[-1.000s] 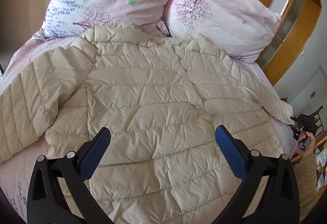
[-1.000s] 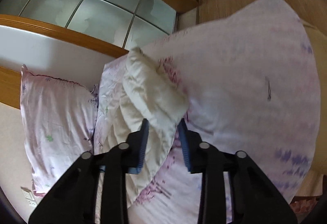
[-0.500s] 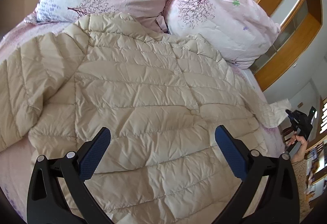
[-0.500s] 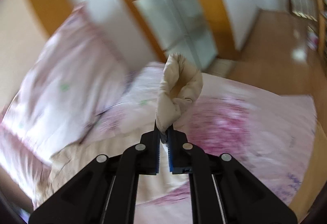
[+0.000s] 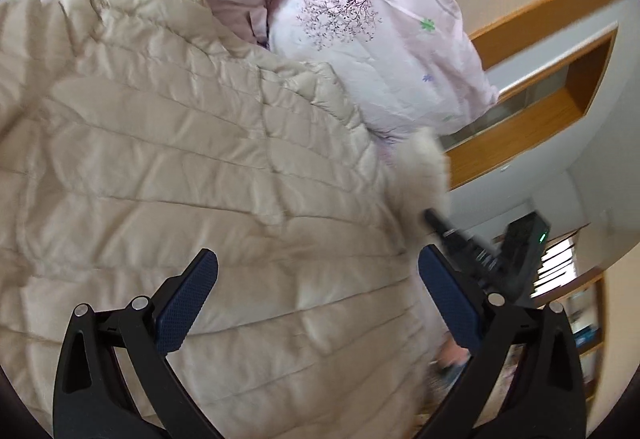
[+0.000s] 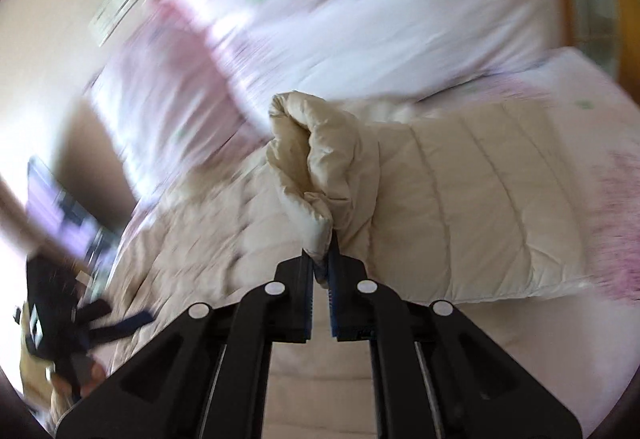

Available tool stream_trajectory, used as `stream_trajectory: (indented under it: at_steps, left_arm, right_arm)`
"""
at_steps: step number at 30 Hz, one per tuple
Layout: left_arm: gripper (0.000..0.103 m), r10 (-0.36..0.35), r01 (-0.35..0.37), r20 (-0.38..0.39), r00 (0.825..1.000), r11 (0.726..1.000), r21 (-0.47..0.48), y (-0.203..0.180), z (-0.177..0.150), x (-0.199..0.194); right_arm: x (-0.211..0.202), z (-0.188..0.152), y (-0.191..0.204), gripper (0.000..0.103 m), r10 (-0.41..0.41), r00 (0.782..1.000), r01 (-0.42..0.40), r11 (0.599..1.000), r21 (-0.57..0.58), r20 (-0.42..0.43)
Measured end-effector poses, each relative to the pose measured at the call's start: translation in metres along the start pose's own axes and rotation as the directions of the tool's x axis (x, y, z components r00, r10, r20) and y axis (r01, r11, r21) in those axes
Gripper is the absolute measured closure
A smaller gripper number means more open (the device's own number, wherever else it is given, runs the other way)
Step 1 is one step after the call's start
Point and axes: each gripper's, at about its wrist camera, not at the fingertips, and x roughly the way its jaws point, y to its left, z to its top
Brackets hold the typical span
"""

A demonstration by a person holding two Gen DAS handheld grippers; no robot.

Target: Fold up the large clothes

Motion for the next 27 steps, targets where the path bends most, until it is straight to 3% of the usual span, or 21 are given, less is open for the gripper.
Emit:
stream_trajectory:
  at_steps: [4, 5, 7, 8, 9, 12, 16, 18, 21, 24, 27]
  left_arm:
    - [0.002, -0.069, 0.067, -0.025, 0.997, 0.994, -0.087, 0.003, 0.004, 0.019]
    - [0.002, -0.081, 0.078, -0.03, 0.996, 0.992, -0.103, 0.003, 0.004, 0.024]
    - [0.002, -0.091, 0.085, -0.042, 0.995, 0.989, -0.121, 0.004, 0.005, 0.034]
    - [0.003, -0.097, 0.089, -0.051, 0.994, 0.987, -0.132, 0.003, 0.004, 0.039]
    - [0.004, -0.1, 0.092, -0.057, 0.993, 0.986, -0.138, 0.003, 0.004, 0.043]
    - [0.009, -0.098, 0.084, -0.083, 0.992, 0.985, -0.153, 0.002, 0.002, 0.056]
    - [0.013, -0.072, 0.055, -0.105, 0.992, 0.987, -0.154, -0.003, 0.002, 0.069]
    - [0.017, -0.059, 0.042, -0.11, 0.992, 0.987, -0.152, -0.007, 0.003, 0.075]
    - [0.025, -0.045, 0.025, -0.136, 0.99, 0.988, -0.149, -0.012, 0.003, 0.084]
    - [0.039, -0.016, -0.006, -0.162, 0.987, 0.991, -0.132, -0.019, 0.002, 0.098]
    - [0.071, -0.011, -0.011, -0.184, 0.983, 0.993, -0.116, -0.02, 0.001, 0.108]
  right_arm:
    - [0.031, -0.02, 0.045, 0.095, 0.038, 0.995, -0.046, 0.995, -0.089, -0.094]
    - [0.038, -0.027, 0.053, 0.09, 0.043, 0.991, -0.056, 0.993, -0.101, -0.124]
    - [0.049, -0.038, 0.063, 0.07, 0.037, 0.983, -0.06, 0.99, -0.125, -0.18]
    - [0.051, -0.039, 0.065, 0.047, 0.037, 0.98, -0.063, 0.989, -0.131, -0.194]
    - [0.048, -0.045, 0.066, 0.035, 0.048, 0.978, -0.076, 0.988, -0.133, -0.202]
    - [0.035, -0.05, 0.061, 0.032, 0.088, 0.973, -0.112, 0.989, -0.1, -0.215]
    - [0.01, -0.049, 0.023, 0.031, 0.194, 0.958, -0.172, 0.978, 0.117, -0.212]
    - [0.0, -0.047, -0.004, 0.031, 0.241, 0.952, -0.19, 0.948, 0.254, -0.189]
    - [-0.013, -0.045, -0.034, 0.031, 0.242, 0.961, -0.179, 0.914, 0.363, -0.134]
    - [-0.02, -0.044, -0.058, 0.031, 0.216, 0.973, -0.16, 0.886, 0.435, -0.084]
    - [-0.018, -0.042, -0.074, 0.031, 0.21, 0.976, -0.157, 0.857, 0.491, -0.056]
